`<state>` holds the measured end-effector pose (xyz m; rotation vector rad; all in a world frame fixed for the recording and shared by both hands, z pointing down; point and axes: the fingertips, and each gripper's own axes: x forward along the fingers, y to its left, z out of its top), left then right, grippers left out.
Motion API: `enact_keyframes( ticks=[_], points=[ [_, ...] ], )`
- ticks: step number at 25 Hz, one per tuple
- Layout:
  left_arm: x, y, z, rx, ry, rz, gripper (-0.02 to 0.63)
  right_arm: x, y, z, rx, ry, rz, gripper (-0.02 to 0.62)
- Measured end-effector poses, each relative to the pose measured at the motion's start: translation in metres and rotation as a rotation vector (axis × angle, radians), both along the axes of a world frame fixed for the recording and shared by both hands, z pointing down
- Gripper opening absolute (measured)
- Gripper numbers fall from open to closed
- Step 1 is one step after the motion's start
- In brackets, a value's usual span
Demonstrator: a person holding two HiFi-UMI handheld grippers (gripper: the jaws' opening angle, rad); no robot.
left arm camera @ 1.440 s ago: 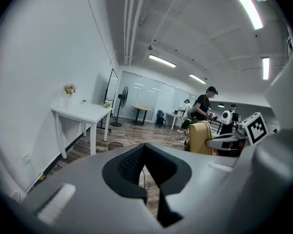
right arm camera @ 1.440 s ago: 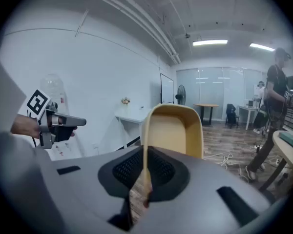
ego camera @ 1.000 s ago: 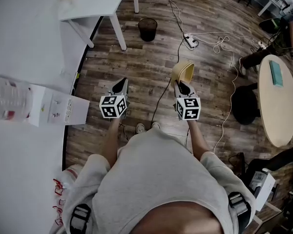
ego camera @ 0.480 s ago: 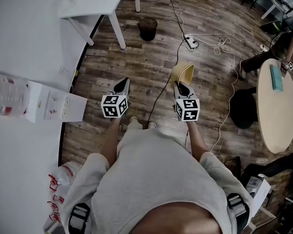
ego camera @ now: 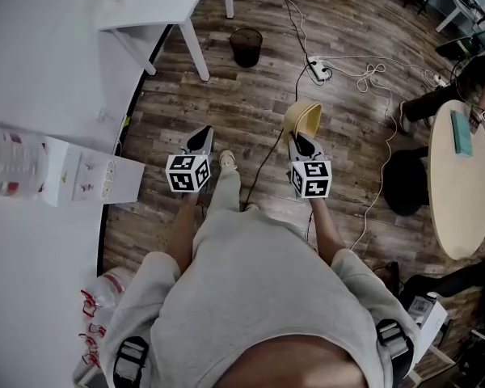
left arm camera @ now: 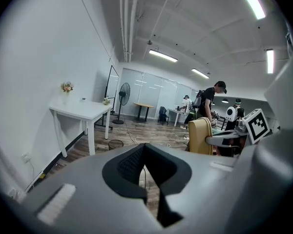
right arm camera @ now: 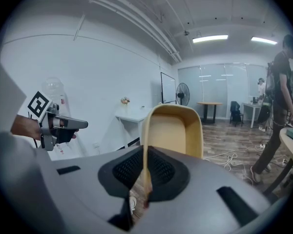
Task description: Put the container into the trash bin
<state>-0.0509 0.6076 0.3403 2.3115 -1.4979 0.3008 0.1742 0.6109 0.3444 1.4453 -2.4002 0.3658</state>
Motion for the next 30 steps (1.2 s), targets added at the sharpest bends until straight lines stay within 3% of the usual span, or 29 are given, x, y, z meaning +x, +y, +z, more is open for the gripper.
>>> enact_keyframes(
  ticks=[10, 30],
  points=[
    [-0.009, -0.062, 0.018, -0.014, 0.027, 0.016, 0.009, -0.017, -0.058, 0.010, -0.010, 0.027, -0.011, 0.031],
    [-0.044, -0.275, 0.013, -0.032, 0.051, 0.070, 0.009, -0.062, -0.262, -0.001, -0.021, 0.059, 0.009, 0.031]
  ],
)
